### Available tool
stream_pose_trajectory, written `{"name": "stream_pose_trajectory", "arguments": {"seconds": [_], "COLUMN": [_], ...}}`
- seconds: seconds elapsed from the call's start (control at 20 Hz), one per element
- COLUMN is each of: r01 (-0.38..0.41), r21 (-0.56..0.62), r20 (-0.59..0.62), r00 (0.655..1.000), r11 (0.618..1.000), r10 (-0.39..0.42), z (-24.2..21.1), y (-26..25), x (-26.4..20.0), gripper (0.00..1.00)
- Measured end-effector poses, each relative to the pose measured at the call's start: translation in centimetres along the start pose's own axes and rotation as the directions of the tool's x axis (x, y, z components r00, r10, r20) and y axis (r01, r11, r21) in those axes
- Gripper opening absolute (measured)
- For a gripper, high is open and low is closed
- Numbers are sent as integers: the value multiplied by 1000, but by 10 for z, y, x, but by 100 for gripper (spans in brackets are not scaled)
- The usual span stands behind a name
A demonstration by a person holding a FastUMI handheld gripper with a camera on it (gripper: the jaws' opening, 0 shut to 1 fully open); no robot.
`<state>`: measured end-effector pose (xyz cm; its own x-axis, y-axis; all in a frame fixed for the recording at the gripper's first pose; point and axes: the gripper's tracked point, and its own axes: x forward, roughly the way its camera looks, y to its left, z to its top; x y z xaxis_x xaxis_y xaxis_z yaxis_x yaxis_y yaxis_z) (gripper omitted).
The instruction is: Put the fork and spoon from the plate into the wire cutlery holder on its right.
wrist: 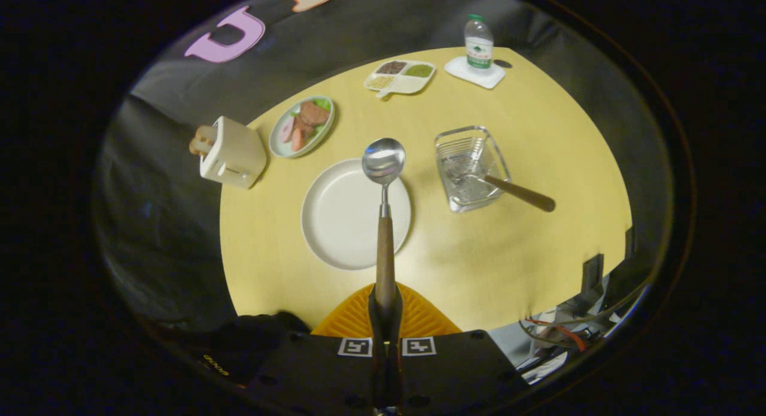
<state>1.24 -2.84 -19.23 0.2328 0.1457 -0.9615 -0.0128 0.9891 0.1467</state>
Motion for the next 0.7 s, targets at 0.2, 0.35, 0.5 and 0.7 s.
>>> {"name": "stream_pose_trajectory", "arguments": {"seconds": [0.2,0.35,0.5,0.7], "r01": [73,113,132,138], "r21": [37,42,37,34], "r20": [-11,-40,-75,-77], "r00": [997,993,989,988], "r11": [997,993,991,990], "r10": [-73,-111,-129,-135], "z": [6,13,10,16], "y": [-43,-65,-69,-74], "x": [-2,7,18,24], "gripper": [4,4,4,6]}}
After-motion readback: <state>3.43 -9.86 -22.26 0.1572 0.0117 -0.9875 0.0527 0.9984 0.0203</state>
